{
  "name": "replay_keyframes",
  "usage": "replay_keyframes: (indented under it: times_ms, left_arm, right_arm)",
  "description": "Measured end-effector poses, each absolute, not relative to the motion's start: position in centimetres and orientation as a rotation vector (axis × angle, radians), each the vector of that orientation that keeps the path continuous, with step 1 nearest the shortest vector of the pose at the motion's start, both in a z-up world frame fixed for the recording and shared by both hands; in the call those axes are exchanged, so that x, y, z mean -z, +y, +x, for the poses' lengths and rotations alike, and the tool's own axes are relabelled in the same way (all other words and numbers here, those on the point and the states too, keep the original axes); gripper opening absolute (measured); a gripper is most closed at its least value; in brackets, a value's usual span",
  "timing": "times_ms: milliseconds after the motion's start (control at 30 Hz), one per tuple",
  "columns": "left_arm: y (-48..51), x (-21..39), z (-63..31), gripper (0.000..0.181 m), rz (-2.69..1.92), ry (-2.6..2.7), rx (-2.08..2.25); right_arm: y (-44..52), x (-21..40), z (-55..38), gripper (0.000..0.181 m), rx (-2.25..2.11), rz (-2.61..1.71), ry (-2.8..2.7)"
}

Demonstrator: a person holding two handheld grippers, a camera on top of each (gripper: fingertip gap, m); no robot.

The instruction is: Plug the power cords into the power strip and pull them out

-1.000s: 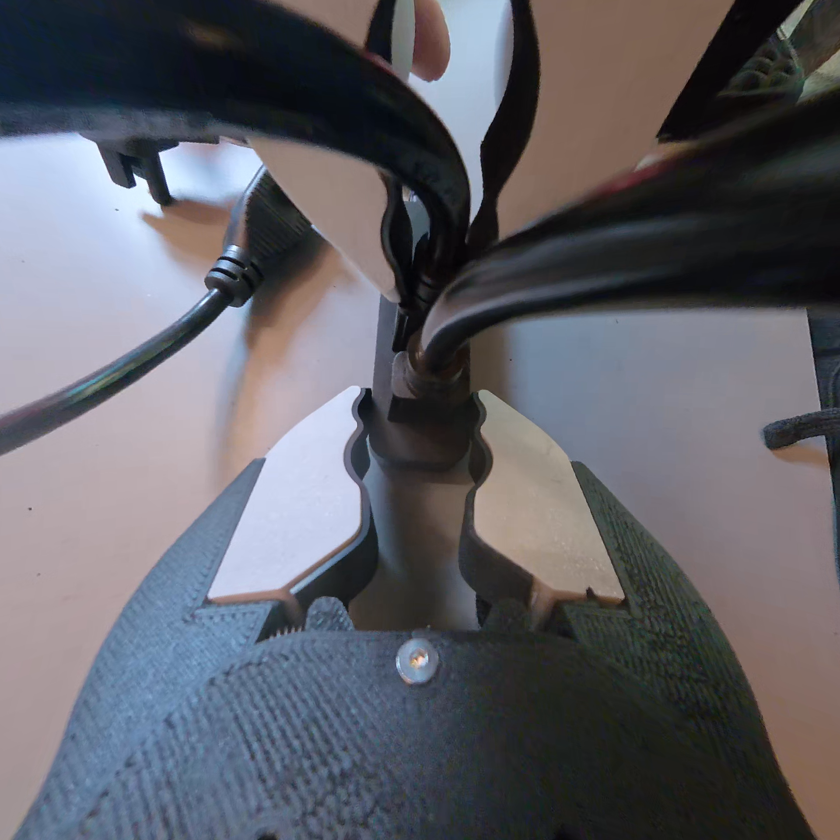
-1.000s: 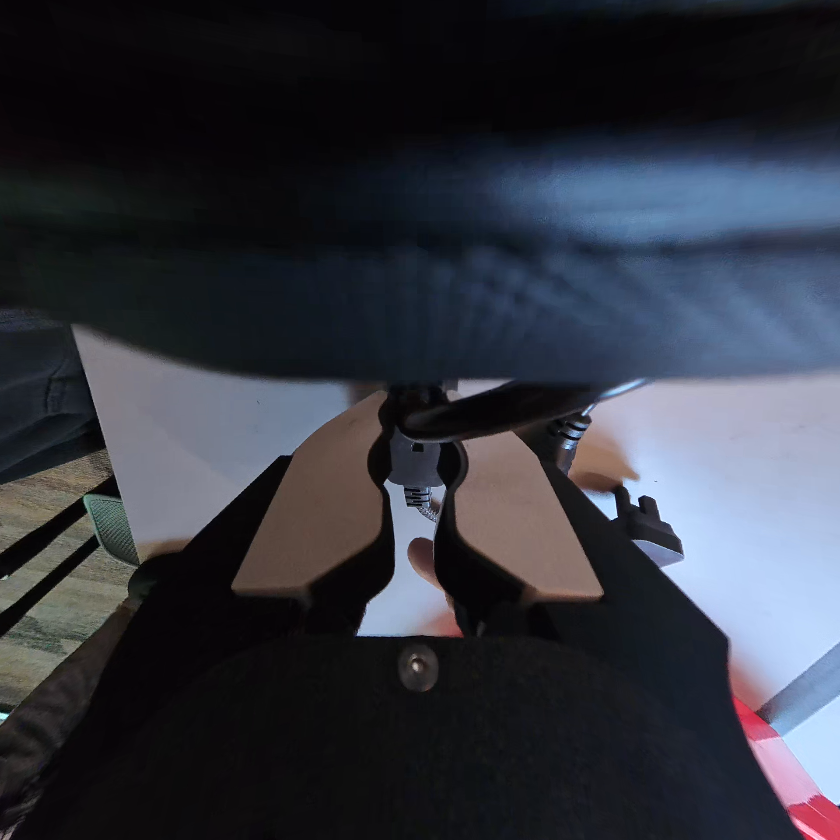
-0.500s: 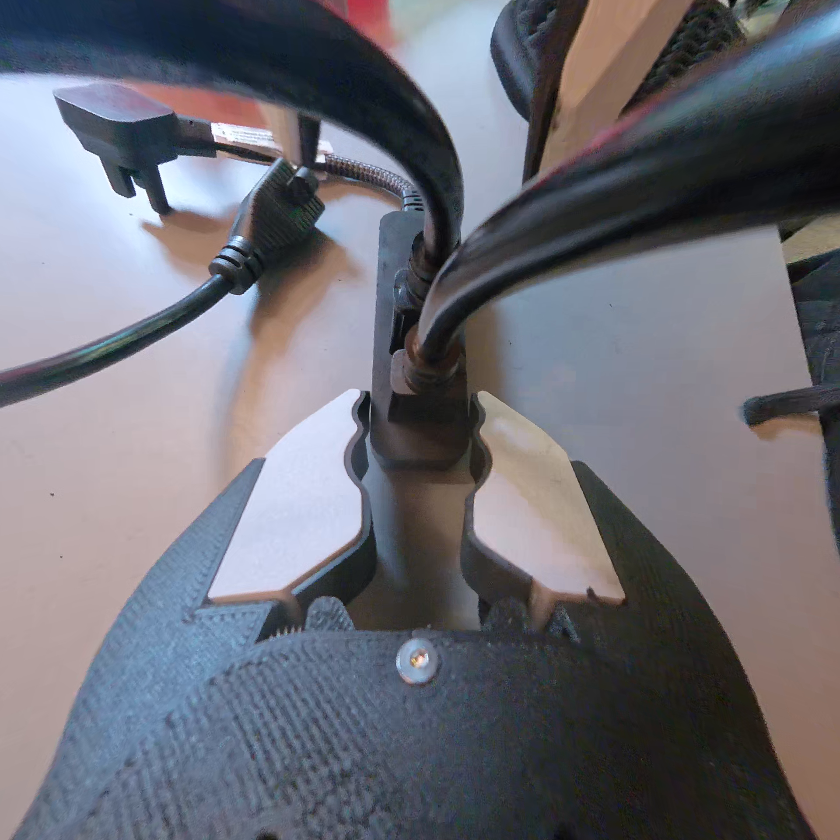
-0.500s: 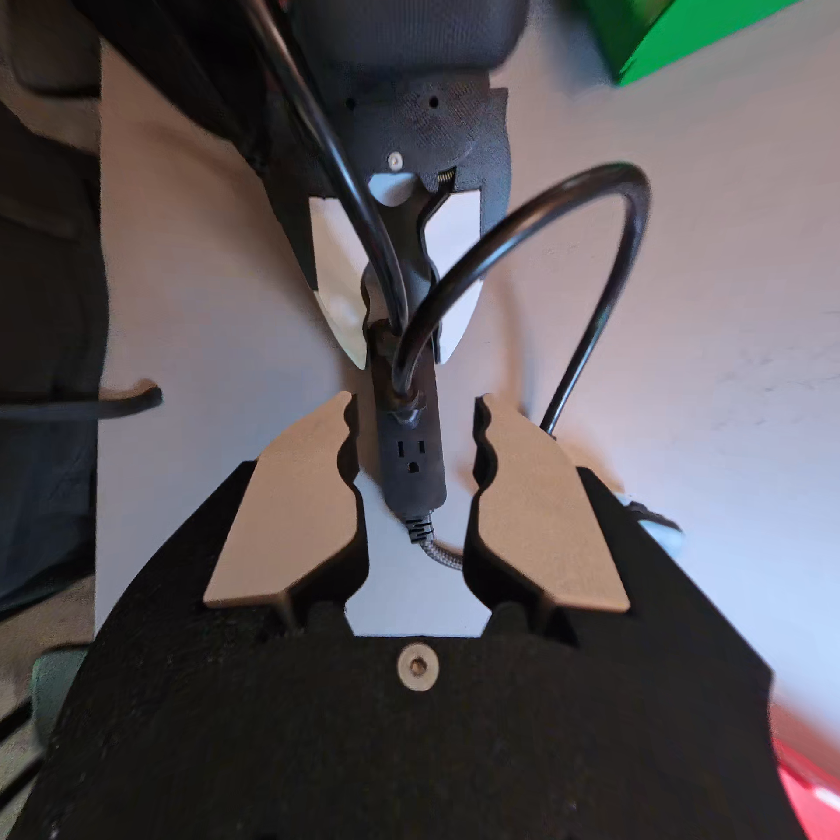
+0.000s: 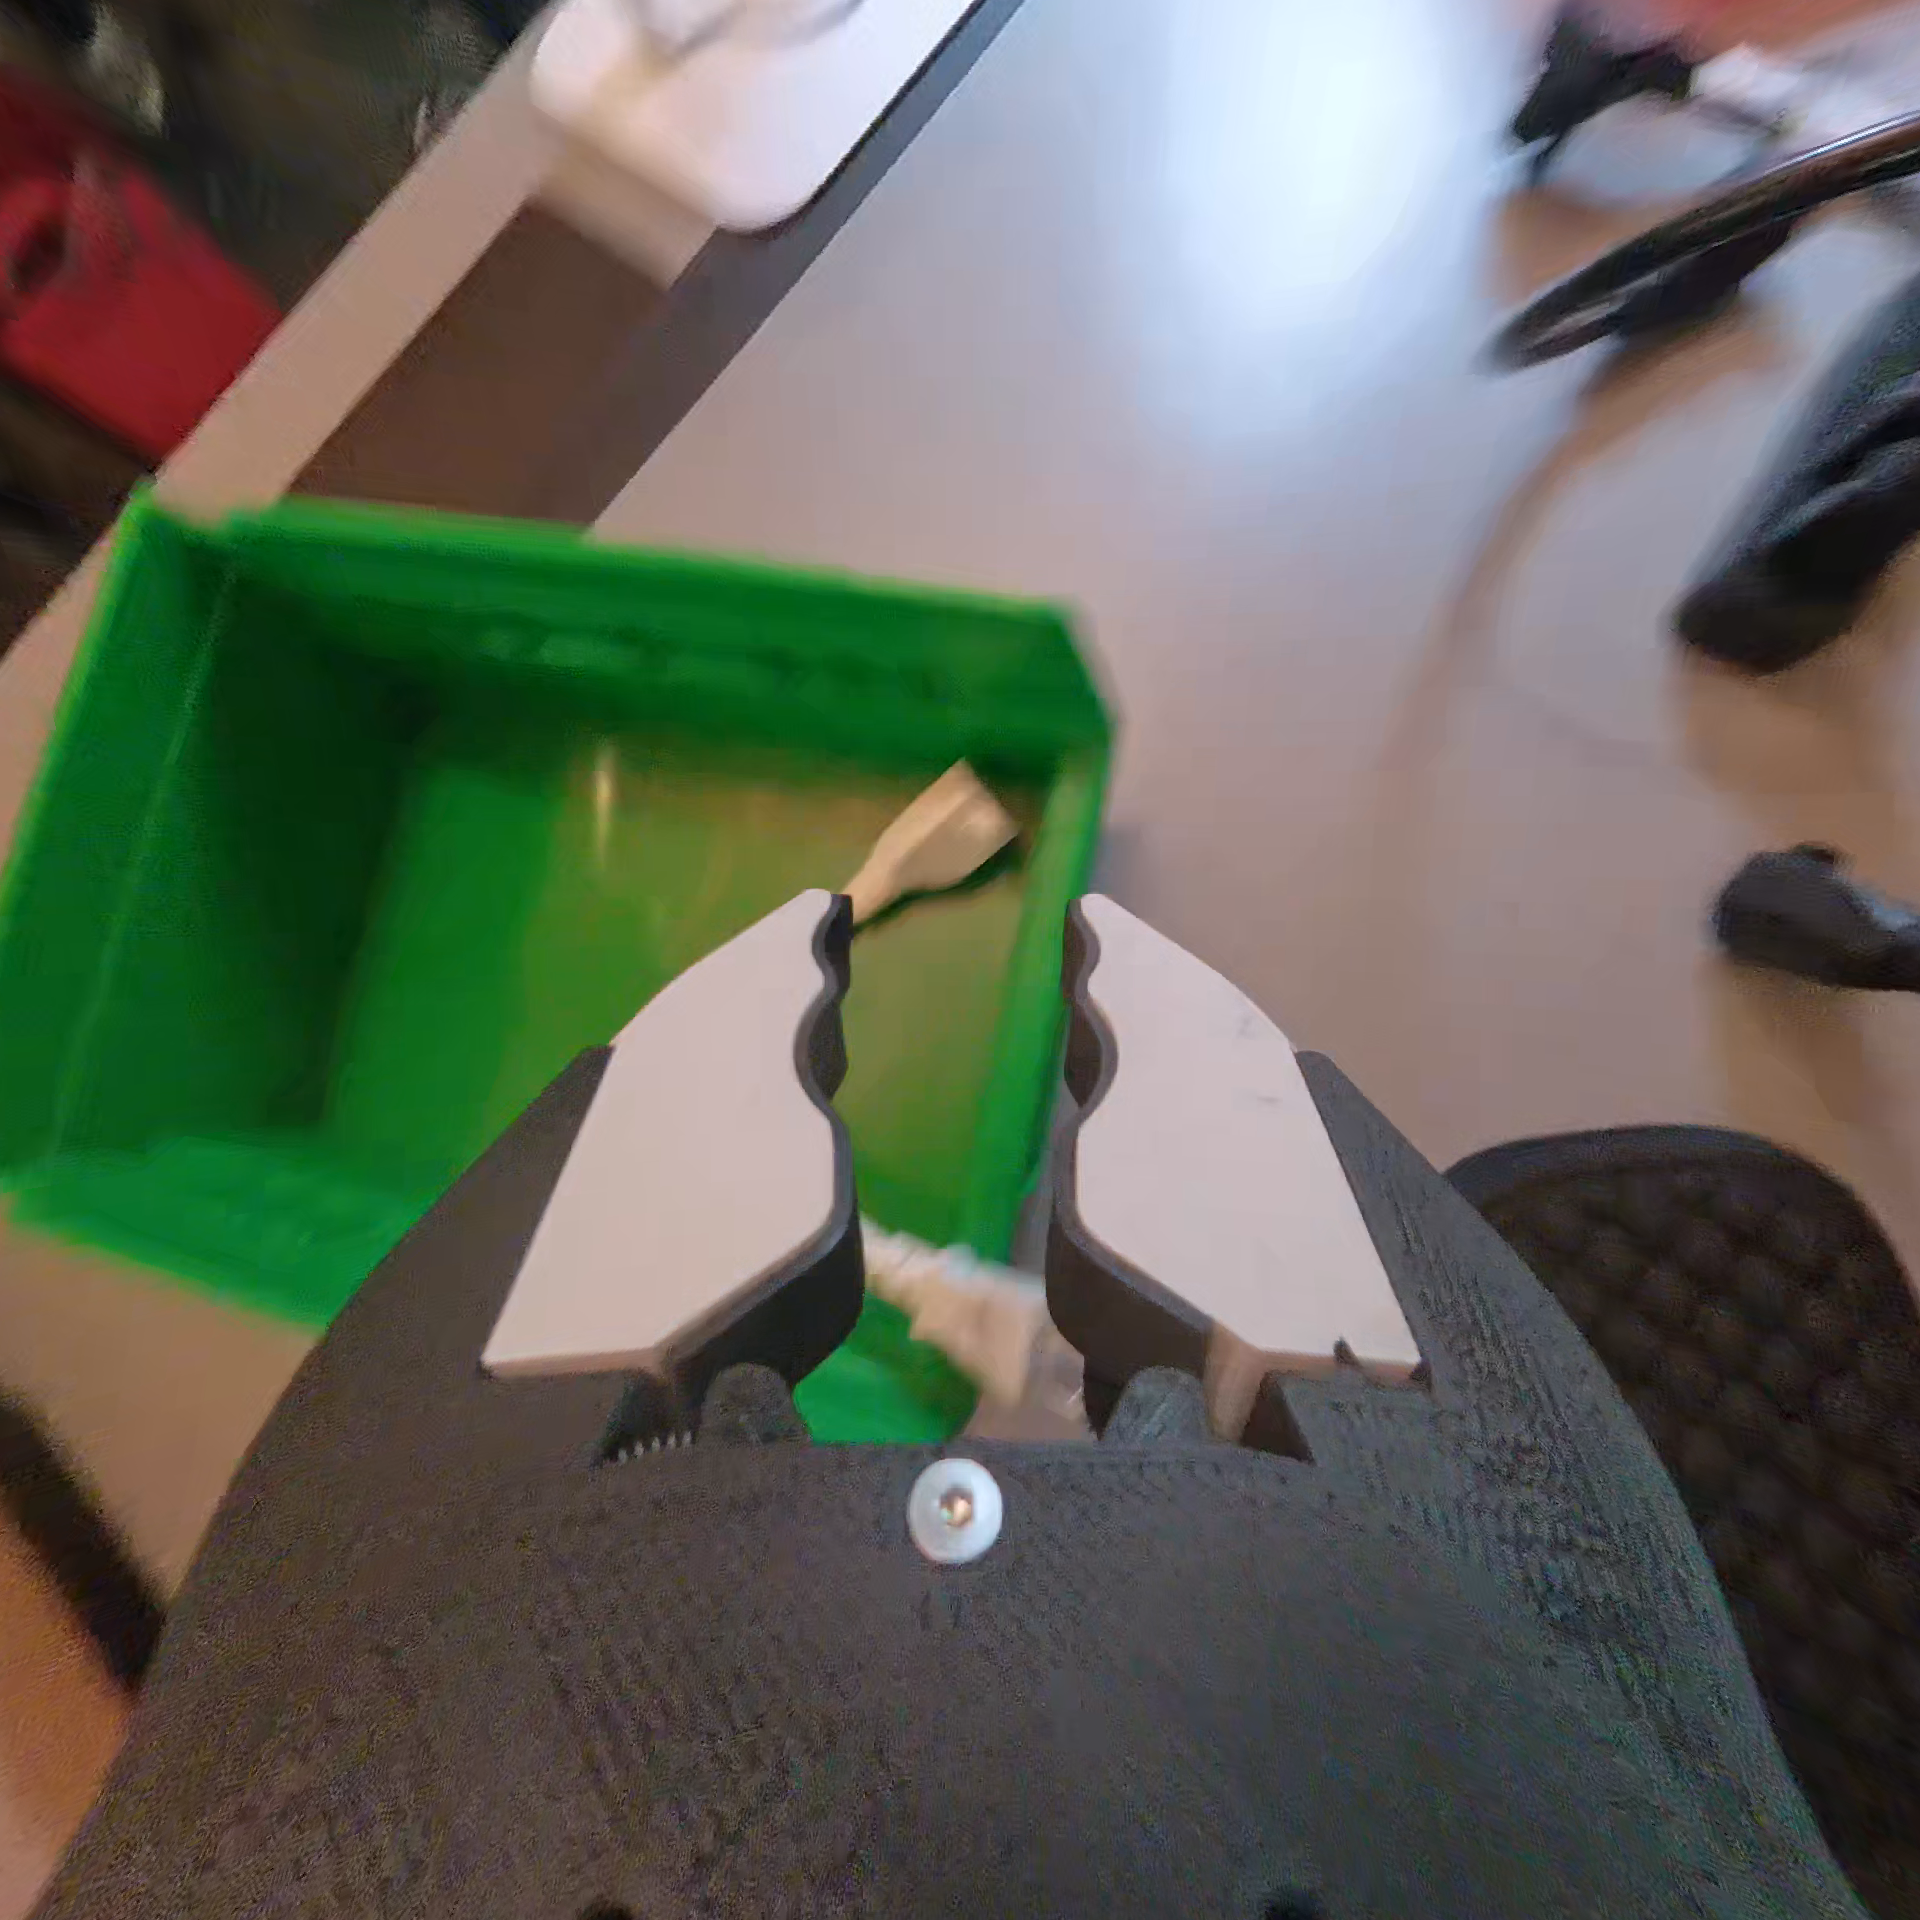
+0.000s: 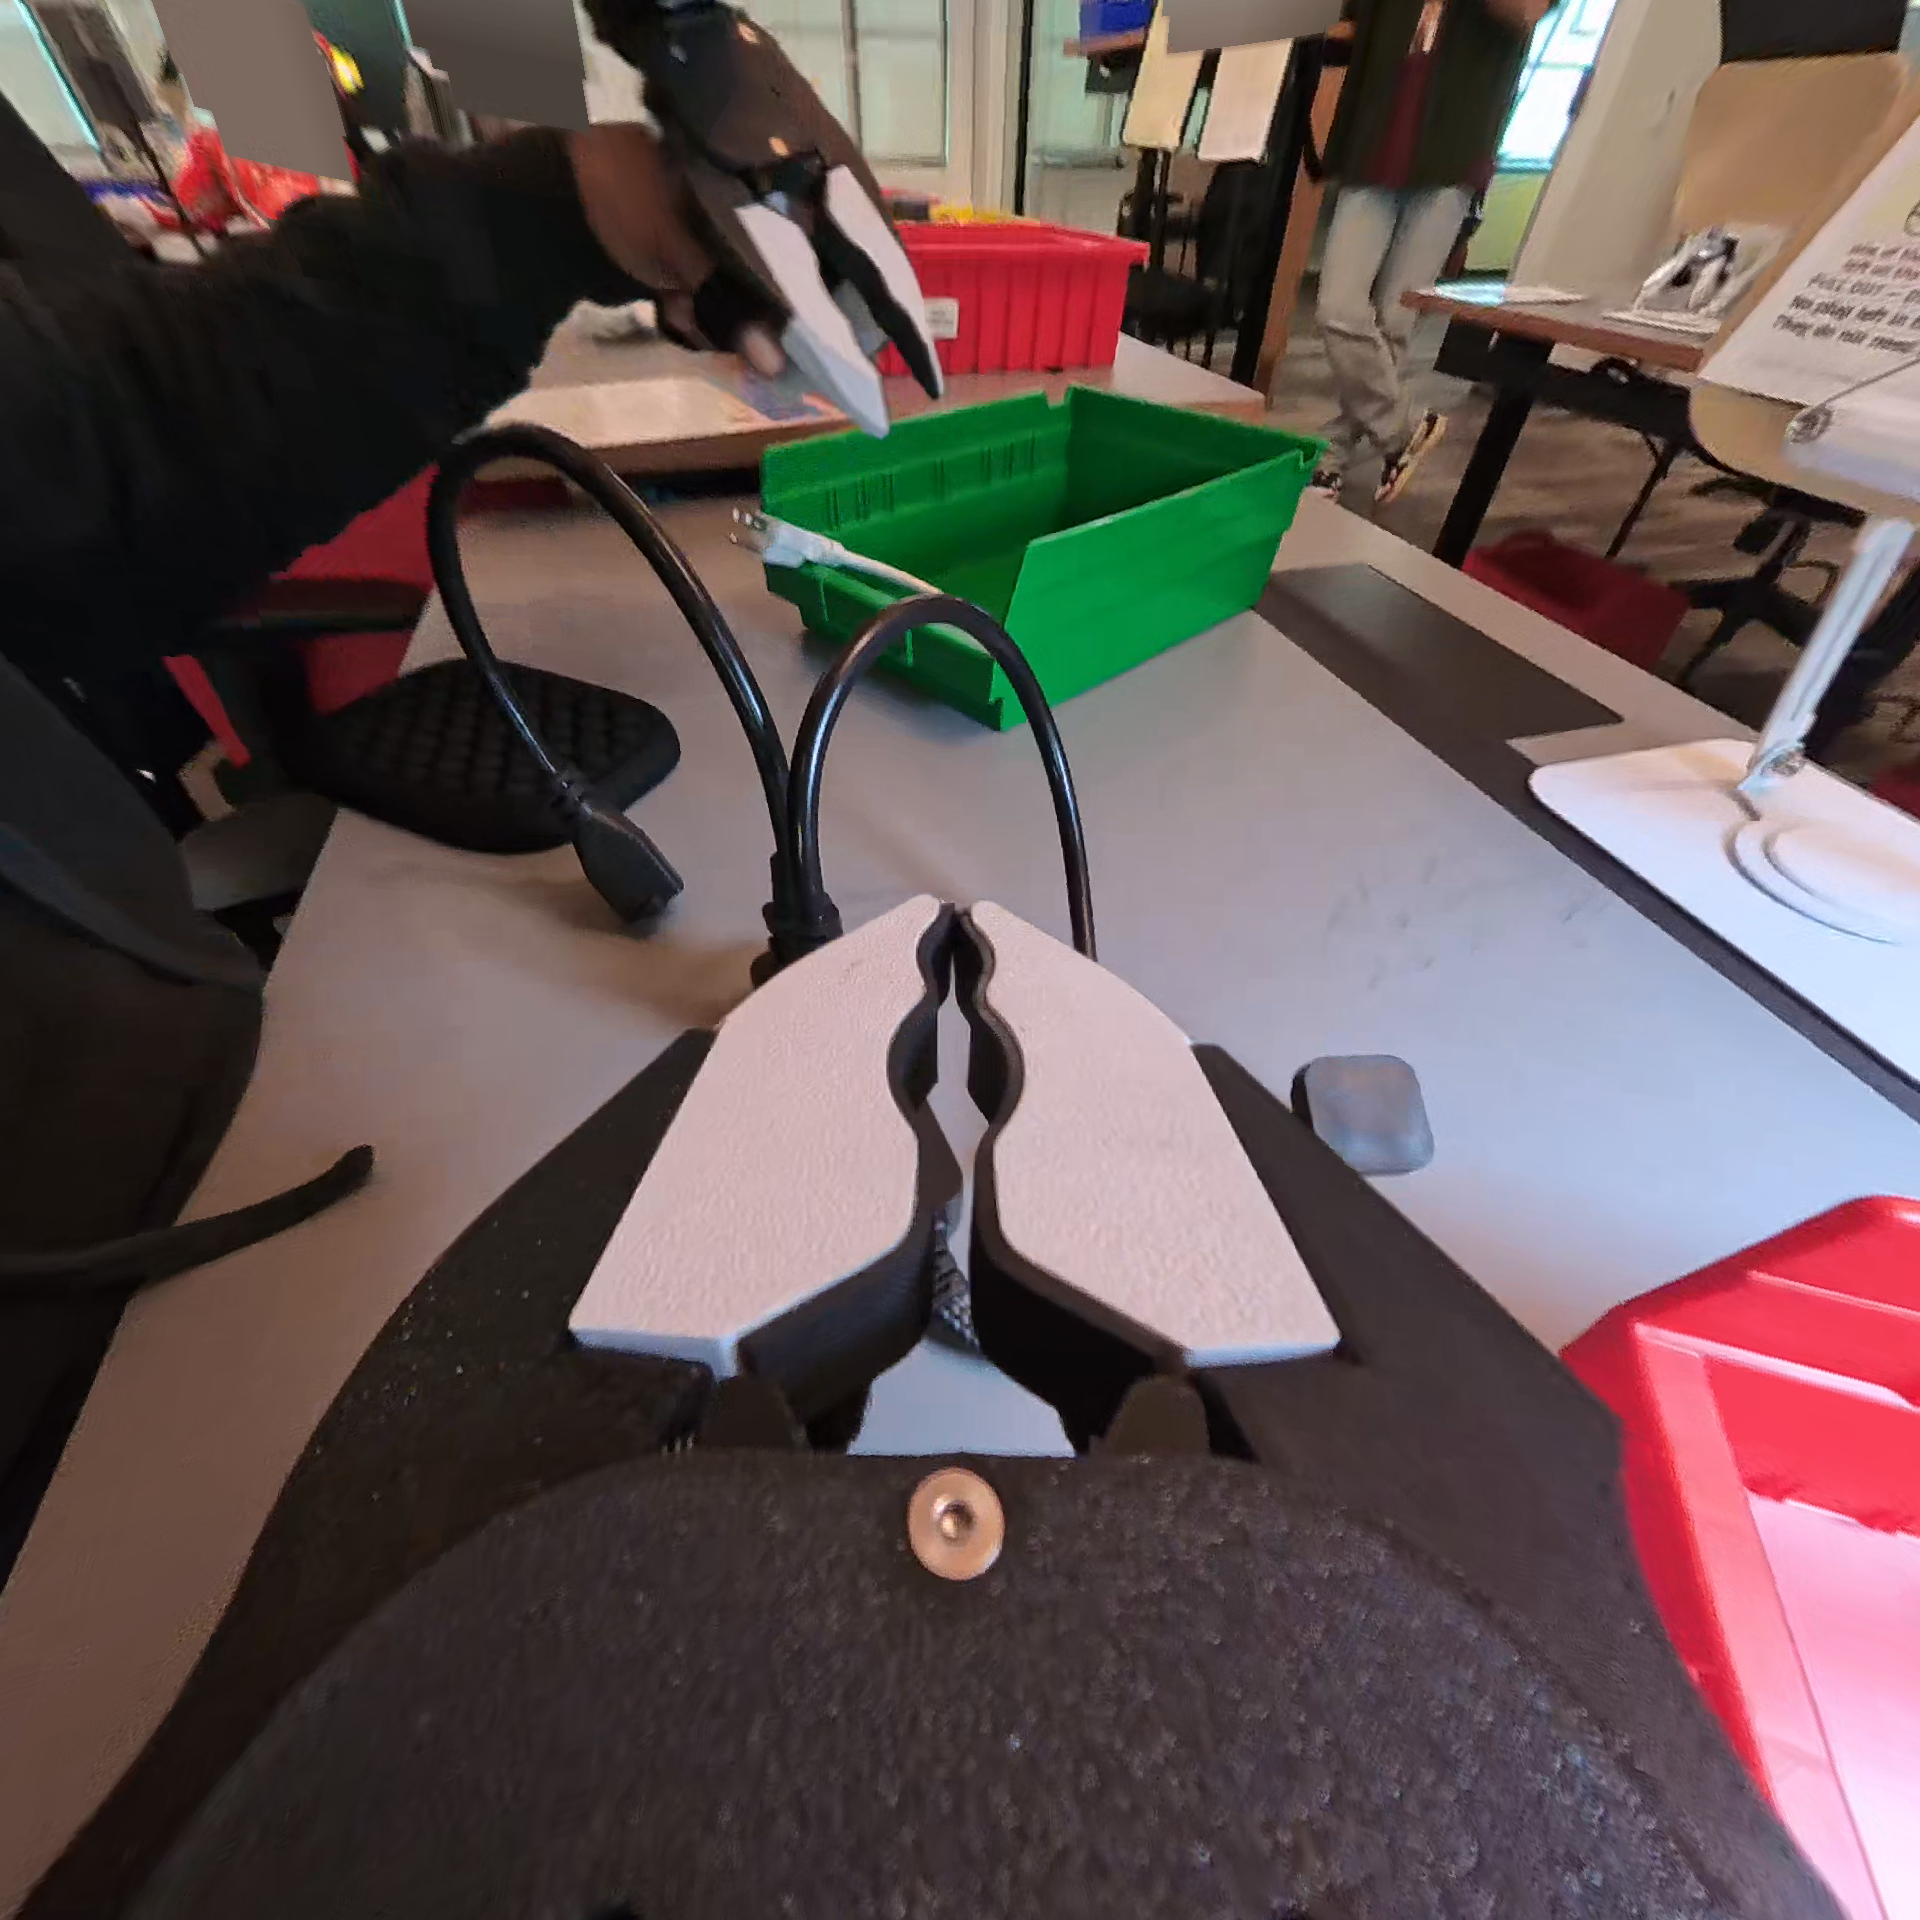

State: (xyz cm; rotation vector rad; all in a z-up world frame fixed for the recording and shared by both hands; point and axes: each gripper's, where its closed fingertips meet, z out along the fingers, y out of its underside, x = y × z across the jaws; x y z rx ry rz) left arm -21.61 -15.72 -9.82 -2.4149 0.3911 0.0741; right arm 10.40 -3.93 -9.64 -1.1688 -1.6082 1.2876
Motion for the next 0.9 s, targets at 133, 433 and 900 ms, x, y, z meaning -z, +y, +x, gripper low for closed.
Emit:
replay_keyframes:
  times_ms: [133, 433, 900]
  left_arm:
    - [-17.1, 13.1, -26.9, 0.039, -2.724, 0.282, -0.121]
    - [-18.6, 22.2, -29.9, 0.04, -3.261, 0.201, -0.14]
    - [-15.2, 7.2, -29.4, 0.009, -2.687, 0.359, -0.495]
  right_arm:
    - [-4.5, 9.4, 9.7, 0.0, -1.31, -1.127, -1.59]
    - [-4.6, 9.0, 10.4, 0.003, -1.286, -1.106, -1.588]
    - [-4.4, 7.3, 11.1, 0.003, -1.279, -1.052, -1.529]
